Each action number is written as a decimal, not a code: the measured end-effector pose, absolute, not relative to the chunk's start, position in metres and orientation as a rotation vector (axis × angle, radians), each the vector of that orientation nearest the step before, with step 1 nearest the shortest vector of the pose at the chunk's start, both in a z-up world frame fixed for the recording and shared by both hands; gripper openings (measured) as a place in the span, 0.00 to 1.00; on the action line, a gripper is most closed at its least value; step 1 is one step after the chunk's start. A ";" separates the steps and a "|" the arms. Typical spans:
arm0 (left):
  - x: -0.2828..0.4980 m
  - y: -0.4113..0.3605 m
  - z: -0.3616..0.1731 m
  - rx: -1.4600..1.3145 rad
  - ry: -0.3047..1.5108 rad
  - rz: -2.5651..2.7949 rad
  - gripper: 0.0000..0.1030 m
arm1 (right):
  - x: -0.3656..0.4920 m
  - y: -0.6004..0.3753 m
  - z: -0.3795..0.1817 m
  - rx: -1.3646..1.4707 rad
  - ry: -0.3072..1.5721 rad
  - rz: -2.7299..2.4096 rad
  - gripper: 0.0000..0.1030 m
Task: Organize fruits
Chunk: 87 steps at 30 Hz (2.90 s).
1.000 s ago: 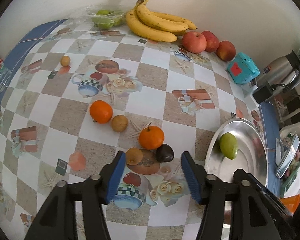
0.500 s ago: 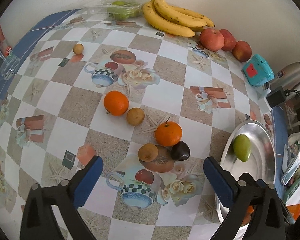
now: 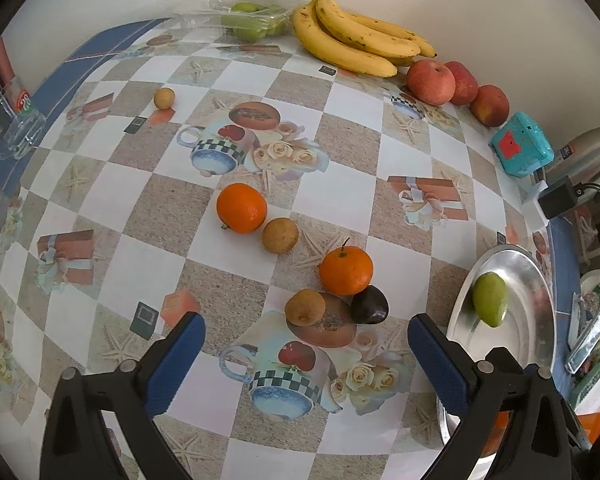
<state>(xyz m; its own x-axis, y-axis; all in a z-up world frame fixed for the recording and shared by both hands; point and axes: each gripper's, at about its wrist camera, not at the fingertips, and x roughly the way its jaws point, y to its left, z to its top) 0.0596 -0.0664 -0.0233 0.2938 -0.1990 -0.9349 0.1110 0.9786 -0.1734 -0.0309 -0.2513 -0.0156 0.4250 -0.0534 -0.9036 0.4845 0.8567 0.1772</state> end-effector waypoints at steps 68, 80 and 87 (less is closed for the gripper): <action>0.100 0.001 -0.056 -0.186 1.362 -0.102 1.00 | 0.041 -0.151 -0.052 0.192 1.179 -0.102 0.38; 0.099 -0.003 -0.056 -0.195 1.364 -0.121 1.00 | 0.045 -0.151 -0.056 0.177 1.195 -0.114 0.27; 0.098 -0.005 -0.051 -0.204 1.355 -0.144 1.00 | 0.037 -0.158 -0.041 0.226 1.163 -0.115 0.27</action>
<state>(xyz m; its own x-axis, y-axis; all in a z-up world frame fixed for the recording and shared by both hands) 0.0983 -0.0052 -0.0511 0.2093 -0.2202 -0.9527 -0.0150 0.9735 -0.2283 0.0375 -0.1576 -0.0413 0.3940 0.0271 -0.9187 0.2060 0.9715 0.1170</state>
